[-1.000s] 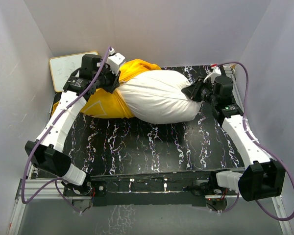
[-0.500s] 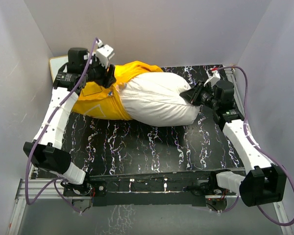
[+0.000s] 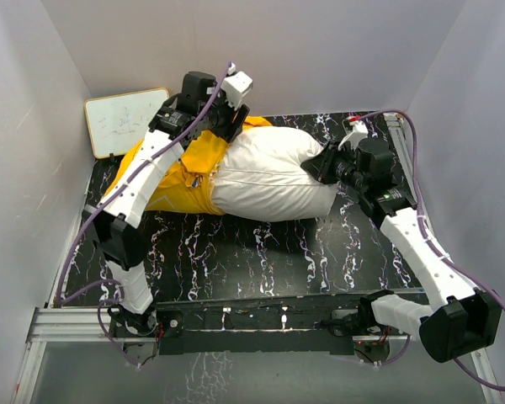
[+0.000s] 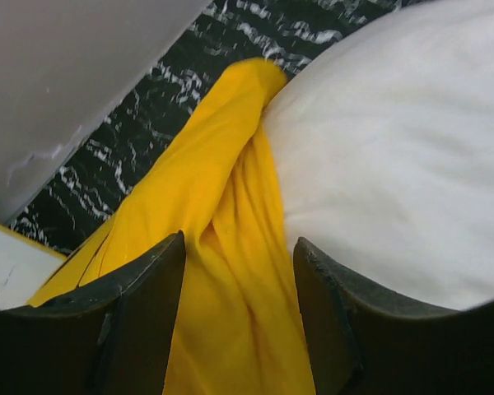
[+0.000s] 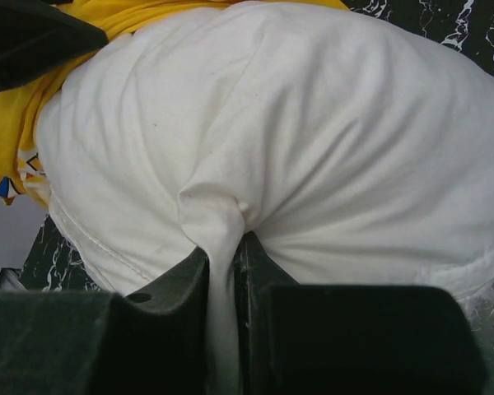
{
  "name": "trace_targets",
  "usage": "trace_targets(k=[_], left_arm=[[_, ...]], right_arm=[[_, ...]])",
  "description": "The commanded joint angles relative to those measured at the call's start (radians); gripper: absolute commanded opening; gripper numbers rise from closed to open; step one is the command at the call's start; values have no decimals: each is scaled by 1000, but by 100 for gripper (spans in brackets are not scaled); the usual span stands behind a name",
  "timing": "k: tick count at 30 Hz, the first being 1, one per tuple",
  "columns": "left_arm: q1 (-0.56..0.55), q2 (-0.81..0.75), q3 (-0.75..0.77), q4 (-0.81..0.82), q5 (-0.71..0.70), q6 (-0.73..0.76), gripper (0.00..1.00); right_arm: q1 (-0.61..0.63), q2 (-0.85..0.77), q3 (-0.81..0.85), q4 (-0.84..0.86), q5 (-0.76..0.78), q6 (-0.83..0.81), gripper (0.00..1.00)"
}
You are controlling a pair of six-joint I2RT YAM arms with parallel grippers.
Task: Remove the pillowcase from the pillow
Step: Remove the pillow from the pillowcase.
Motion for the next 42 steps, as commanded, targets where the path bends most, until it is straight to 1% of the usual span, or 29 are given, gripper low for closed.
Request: trace_targets(k=[1,3,4,5,8,11,13,16,17,18,19,20,22,23,24,25,26,28,31,32,35,37,39,40,42], left_arm=[[28,3,-85,22,-210,66,51],[41,10,-111,67,-257,101,47],[43,16,-118,86,-275,139,44],[46,24,-125,101,-300,159,39],[80,55,-120,115,-360,225,19],[162,54,-148,142,-379,267,6],[230,40,-174,163,-376,303,1],[314,13,-228,199,-358,340,1],[329,6,-230,190,-338,337,2],[336,1,-223,163,-297,324,10],[336,-3,-211,126,-239,304,22],[323,-6,-191,88,-195,277,28],[286,-2,-128,14,-98,177,38],[251,6,-90,-14,-60,137,46],[235,22,-42,-36,-16,101,52],[205,39,1,-53,14,71,62],[183,56,38,-61,39,51,66],[145,90,94,-63,56,41,71],[118,150,157,-43,19,40,73],[118,166,193,-56,17,28,77],[140,191,334,-138,51,15,96],[187,168,408,-202,133,7,97],[247,110,404,-258,213,41,97],[275,67,368,-290,253,82,97],[332,-29,230,-335,268,199,97]], right_arm=[[31,-52,72,57,-13,-43,8],[34,-67,64,61,-30,-59,8],[35,-77,56,67,-34,-66,8],[34,-86,47,69,-26,-70,8],[34,-120,23,68,43,-78,8],[27,-149,-11,64,114,-82,8],[19,-150,-19,55,140,-73,8],[6,-143,-29,54,145,-53,8],[5,-138,-34,63,125,-49,8],[5,-134,-38,76,100,-44,8],[5,-127,-41,86,78,-39,8],[6,-120,-41,94,52,-36,8],[5,-105,-33,103,18,-34,8],[4,-101,-23,106,14,-28,8],[4,-100,-16,110,10,-16,8],[1,-99,3,115,-5,-4,8],[-4,-92,28,117,-28,10,8],[-16,-73,83,115,-58,46,8],[-44,-29,188,61,-37,116,8],[-65,-6,233,21,-28,144,8],[-171,88,355,-78,-54,233,8],[-214,151,435,-151,-45,266,8],[-227,219,525,-231,28,256,8],[-232,255,561,-262,65,249,8],[-243,317,618,-302,123,236,8]])
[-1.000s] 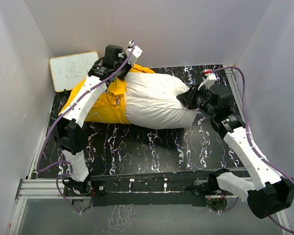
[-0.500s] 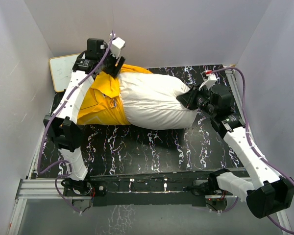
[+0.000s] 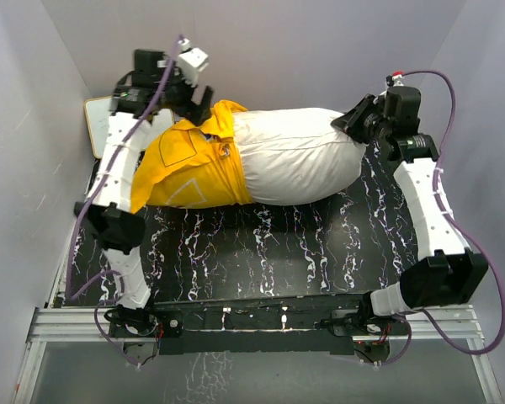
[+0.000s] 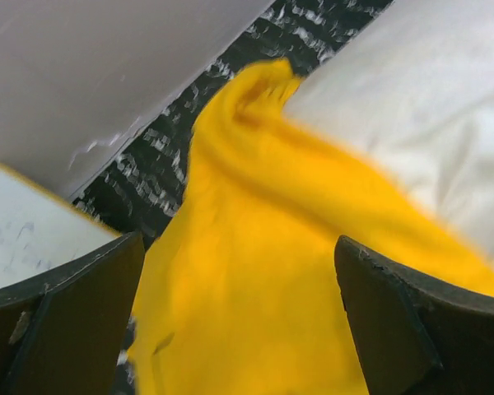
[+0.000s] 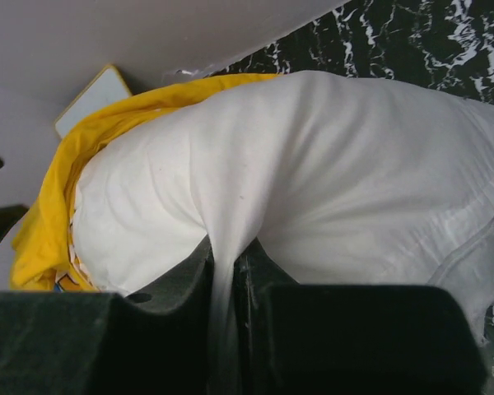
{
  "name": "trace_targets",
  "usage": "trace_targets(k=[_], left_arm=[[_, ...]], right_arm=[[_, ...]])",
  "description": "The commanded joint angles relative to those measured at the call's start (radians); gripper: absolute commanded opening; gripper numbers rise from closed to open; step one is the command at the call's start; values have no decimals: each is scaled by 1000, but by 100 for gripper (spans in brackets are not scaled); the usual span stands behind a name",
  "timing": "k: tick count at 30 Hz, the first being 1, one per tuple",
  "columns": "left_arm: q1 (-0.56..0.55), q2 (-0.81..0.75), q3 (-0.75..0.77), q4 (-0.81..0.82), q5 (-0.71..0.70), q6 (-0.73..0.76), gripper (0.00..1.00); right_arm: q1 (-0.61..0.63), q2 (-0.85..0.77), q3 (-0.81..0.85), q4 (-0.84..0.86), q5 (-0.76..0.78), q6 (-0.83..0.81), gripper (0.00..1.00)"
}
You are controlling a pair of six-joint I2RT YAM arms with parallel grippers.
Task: Remove the pillowcase from the pillow
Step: Remove the pillow from the pillowcase.
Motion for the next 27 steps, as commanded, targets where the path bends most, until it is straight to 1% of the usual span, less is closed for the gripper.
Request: trace_targets(k=[1,2,3,5,6,8,11,13,15,18,20,22,24,27], left_arm=[[143,-269,-186,-162,118,172,97],[166,-318,-271,-177,123,255,97],[189,-370,-361,-178,122,301,97],[226,-454,-499,-168,118,356,97],[242,-480,-531,-187,129,371,97],[270,-502,-549,-247,167,386,97],[279,-519,-530,-354,223,406,97],[278,-553,-567,-390,251,454,97],[279,-613,-665,-343,227,507,97],[278,-704,-843,-200,82,578,97],[279,-723,-931,-134,-17,638,97],[279,-709,-967,-101,-97,646,97],[289,-672,-969,-84,-115,622,97],[295,-655,-997,4,-60,570,95]], right_arm=[[-25,79,170,-22,127,36,8],[-28,105,184,-34,142,29,8],[-32,126,187,-34,142,20,8],[-45,162,190,-38,137,13,8],[-49,174,192,-43,140,9,8],[-53,190,190,-46,165,8,8],[-53,200,188,-42,227,-2,8],[-53,213,197,-48,259,-18,8],[-53,226,204,-52,269,-40,8],[-53,226,200,-50,274,-57,8],[-53,224,189,-43,269,-60,8],[-77,213,168,-29,252,-62,8],[-81,195,134,-8,237,-63,8],[-81,167,74,24,219,-55,8]])
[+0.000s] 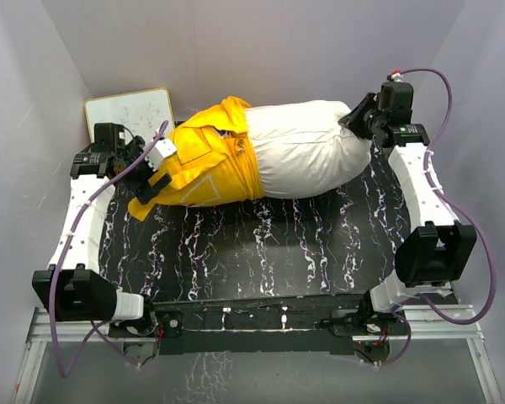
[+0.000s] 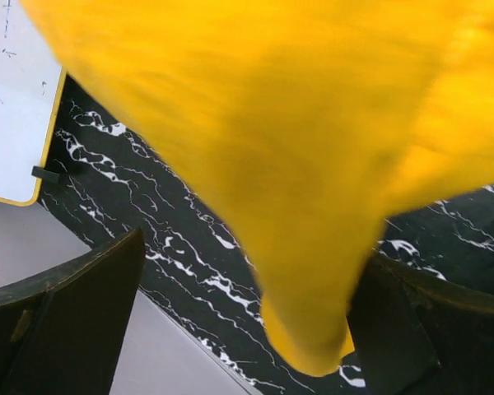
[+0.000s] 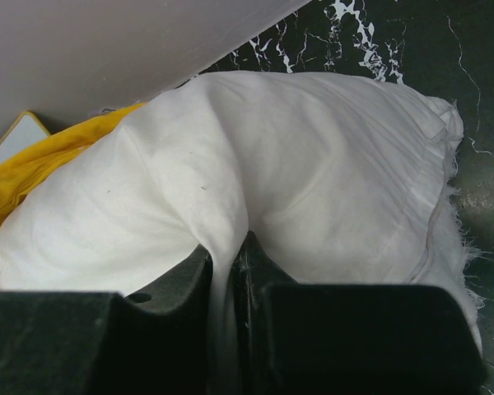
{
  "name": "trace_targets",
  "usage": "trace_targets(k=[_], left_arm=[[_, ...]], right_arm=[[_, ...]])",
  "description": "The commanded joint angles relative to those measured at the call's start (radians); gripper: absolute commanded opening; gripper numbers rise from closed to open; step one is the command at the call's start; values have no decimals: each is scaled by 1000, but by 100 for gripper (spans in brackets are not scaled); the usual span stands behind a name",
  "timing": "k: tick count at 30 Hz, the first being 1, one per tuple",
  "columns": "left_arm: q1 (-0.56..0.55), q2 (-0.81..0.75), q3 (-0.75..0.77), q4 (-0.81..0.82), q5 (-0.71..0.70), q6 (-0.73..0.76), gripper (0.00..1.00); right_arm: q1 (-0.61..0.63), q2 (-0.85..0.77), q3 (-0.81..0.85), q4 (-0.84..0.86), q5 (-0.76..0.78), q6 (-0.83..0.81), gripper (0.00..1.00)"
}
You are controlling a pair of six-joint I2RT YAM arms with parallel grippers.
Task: Remove the pillowcase from the pillow
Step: Remove the pillow from the pillowcase.
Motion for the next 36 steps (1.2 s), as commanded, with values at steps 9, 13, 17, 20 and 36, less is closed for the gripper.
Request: trace_targets(k=[9,13,17,20,36], left_arm=[[13,123,38,108,268,-146,69],[14,147,54,66,212,-126,30],[17,109,63,112,79,-93,0],[24,95,171,94,30,-97,0],[182,191,666,-125,-159,-109,0]], right_arm=[[-52,-109,-136,91,31,-23,8],[-76,-116,-121,92,22,-22,8],[-102,-121,-98,95,37,-5,8],[-126,-129,-76,94,50,16,8],[-216,-131,-31,-18,223,-37,8]])
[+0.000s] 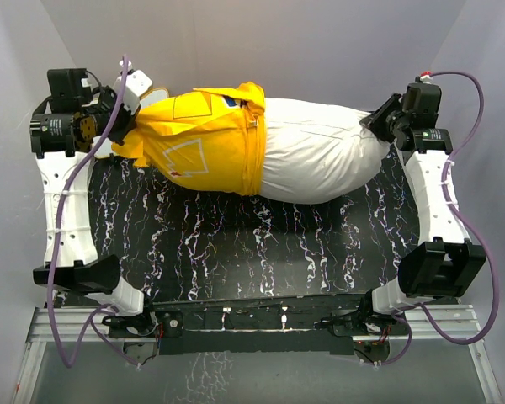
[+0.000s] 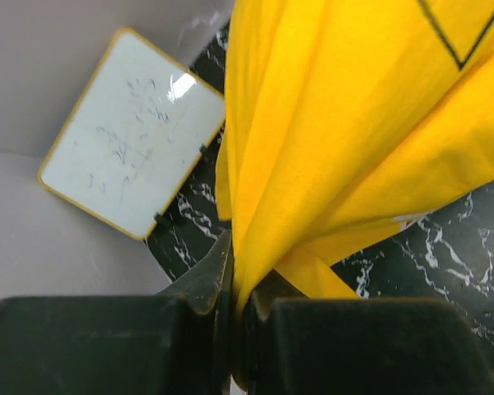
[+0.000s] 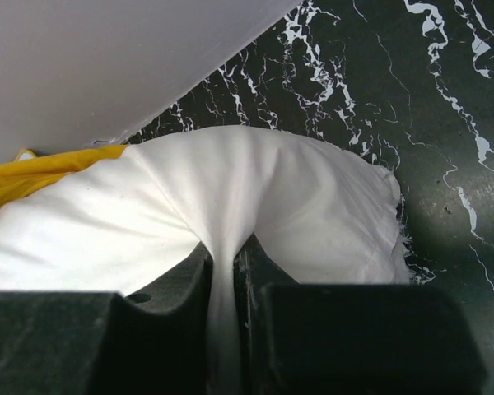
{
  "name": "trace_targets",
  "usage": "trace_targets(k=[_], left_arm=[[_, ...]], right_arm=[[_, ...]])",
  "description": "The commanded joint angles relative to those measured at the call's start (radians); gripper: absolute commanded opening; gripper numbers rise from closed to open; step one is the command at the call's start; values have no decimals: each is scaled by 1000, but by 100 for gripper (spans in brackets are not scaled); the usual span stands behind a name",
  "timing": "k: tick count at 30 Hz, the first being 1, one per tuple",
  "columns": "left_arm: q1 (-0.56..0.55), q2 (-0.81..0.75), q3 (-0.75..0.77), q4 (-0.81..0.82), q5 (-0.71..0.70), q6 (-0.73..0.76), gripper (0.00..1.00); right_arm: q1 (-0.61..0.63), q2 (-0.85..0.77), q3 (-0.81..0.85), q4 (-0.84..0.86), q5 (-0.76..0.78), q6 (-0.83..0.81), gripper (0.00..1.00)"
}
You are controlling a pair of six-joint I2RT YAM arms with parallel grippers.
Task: Remove the pillowcase from the pillow
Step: Remove the pillow from the pillowcase.
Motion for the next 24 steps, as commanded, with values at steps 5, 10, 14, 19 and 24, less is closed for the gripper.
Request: trace_targets(k=[5,10,14,19,24], left_arm=[[504,-45,-339,178,-150,203,0],[619,-11,-362,165,-73,223,0],[593,-15,-355,116,116,151,0],[323,-48,-456,55,255,44,87],[87,-128,-646,198,270,30,97]], right_arm=[[-137,8,-49,42,292,-64,8],[-142,63,-25,38,301,-44,8],[-132,110,14,20,254,-22,8],[-108,129,-40,26,215,1,8],[-102,130,-95,40,202,-4,8]])
